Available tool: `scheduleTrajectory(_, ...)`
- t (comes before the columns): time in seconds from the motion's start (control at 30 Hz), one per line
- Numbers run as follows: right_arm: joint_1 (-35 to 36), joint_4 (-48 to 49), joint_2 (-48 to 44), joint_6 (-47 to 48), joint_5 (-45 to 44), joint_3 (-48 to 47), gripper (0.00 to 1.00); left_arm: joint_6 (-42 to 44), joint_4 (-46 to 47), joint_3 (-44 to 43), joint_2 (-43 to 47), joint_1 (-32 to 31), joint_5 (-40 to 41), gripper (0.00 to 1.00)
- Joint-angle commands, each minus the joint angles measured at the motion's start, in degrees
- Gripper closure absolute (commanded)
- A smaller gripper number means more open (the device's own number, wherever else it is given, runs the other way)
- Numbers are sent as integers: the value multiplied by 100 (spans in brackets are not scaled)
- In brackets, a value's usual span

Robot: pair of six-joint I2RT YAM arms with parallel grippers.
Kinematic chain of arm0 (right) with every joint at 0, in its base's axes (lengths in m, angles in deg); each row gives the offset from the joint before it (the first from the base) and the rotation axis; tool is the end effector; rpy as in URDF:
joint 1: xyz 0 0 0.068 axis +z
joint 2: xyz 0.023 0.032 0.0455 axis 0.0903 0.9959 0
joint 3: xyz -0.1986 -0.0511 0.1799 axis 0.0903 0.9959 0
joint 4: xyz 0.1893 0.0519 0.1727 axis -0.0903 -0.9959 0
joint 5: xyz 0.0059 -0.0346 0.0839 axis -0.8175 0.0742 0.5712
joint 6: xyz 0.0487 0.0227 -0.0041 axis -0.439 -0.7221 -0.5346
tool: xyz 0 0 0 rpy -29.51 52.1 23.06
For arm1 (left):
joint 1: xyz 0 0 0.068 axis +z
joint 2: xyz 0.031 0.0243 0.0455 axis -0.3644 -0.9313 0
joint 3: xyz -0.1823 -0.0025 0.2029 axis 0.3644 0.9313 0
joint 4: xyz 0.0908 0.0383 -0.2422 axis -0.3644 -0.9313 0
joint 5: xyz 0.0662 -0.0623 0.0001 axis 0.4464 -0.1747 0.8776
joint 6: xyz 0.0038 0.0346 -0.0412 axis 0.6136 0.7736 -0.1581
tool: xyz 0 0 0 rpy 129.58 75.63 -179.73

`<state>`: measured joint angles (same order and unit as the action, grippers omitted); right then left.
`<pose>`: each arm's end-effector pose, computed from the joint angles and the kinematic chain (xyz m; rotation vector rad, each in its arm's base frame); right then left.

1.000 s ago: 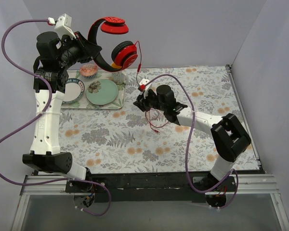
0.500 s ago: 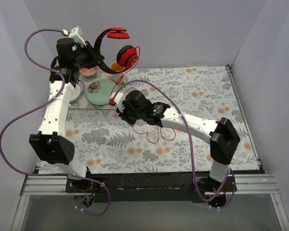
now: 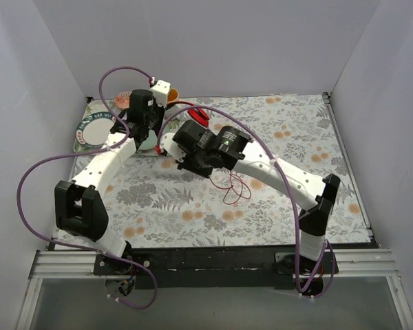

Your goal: Wrap the headphones

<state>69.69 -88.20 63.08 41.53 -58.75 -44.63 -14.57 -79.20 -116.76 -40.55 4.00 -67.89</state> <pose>0.1731 0.3495 0.3875 -1.5193 1.9358 0.1764 0.3526 -0.1085 0.3308 -0.2793 2.1362 -0.4408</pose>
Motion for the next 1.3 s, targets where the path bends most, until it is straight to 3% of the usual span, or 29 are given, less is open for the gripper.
scheduleTrajectory(0.0, -219, -906, -820, 19, -1212, 119, 99, 1291, 785, 204, 833, 23, 382, 100)
scheduleTrajectory(0.17, -562, -810, -1208, 105, -2706, 58, 99, 2232, 751, 626, 1097, -170, 356, 100)
scheduleTrajectory(0.33, -554, 66, -1270, 1087, -2937, 40, 99, 2452, 391, 680, 1133, -671, 601, 100)
scheduleTrajectory(0.57, -176, 956, -1594, 2424, -2297, 664, 99, 2075, -137, 223, 774, -1067, 1050, 100)
scheduleTrajectory(0.93, -140, 992, -1999, 2927, -1268, 189, 99, 1785, -295, 3, 263, -1067, 1490, 100)
scheduleTrajectory(1.13, -141, 1659, -2342, 3331, -706, 454, 99, 1907, -427, 117, 412, -1225, 1147, 100)
scheduleTrajectory(1.27, -158, 1950, -2211, 3612, -897, 191, 99, 2337, -515, 486, 851, -1619, 586, 100)
